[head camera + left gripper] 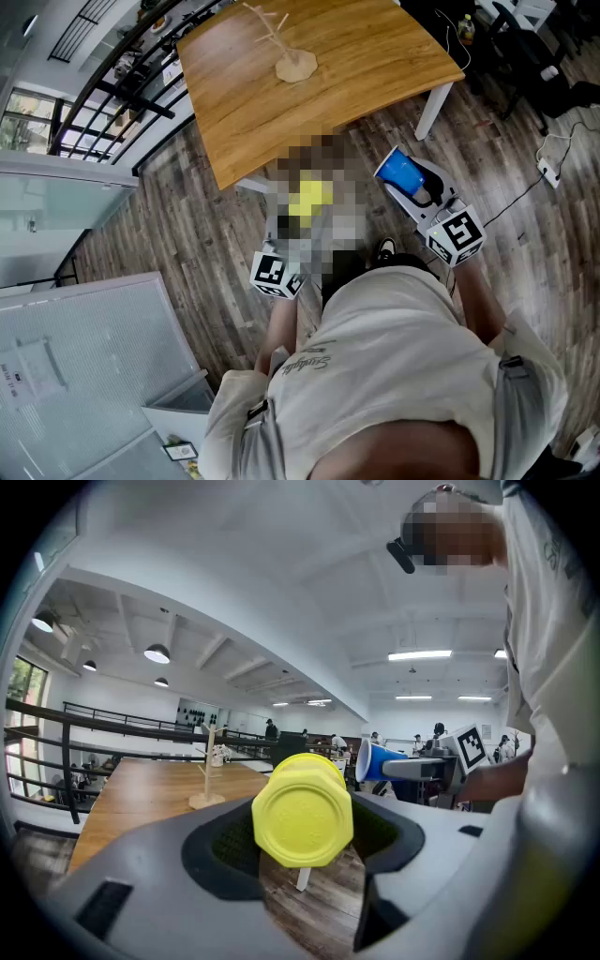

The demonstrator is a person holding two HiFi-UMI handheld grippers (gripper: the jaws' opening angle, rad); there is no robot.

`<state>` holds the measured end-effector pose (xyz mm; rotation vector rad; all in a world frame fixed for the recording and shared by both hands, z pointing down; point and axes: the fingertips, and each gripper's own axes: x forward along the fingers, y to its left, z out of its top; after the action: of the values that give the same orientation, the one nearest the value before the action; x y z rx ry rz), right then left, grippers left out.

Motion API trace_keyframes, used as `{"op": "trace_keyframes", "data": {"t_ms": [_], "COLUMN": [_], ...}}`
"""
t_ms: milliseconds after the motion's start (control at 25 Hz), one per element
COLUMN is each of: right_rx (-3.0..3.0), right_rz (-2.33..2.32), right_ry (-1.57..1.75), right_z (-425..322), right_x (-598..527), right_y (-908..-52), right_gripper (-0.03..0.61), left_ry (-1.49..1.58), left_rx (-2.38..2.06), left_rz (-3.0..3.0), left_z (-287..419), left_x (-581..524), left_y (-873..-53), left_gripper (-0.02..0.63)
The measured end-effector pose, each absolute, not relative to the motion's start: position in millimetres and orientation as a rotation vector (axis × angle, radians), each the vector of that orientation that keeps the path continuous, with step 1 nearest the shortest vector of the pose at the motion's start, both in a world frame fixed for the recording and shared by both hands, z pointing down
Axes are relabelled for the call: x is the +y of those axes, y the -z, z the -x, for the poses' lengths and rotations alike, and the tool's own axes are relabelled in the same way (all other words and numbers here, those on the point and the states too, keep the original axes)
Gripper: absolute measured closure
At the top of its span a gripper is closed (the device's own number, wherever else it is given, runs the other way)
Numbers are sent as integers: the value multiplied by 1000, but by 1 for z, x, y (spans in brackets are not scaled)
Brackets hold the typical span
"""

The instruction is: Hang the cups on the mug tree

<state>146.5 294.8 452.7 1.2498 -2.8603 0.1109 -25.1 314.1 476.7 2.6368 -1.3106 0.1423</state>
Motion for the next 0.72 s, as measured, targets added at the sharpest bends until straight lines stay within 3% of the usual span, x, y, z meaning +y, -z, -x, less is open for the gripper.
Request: {"op": "trace_keyframes", "data": {"t_ms": [720], "right_rx": [-2857], "right_rz": [-1218], "right_ry": [-216], "right_z": [-153], "right_x": [289], "right_y": [-474], "right_gripper": [337], "left_ry": [-181], "left_rx": [-1344], "left_rz": [-2612], "left_z": [23], "left_x": [313], "left_y": [-472], "left_gripper": [347]}}
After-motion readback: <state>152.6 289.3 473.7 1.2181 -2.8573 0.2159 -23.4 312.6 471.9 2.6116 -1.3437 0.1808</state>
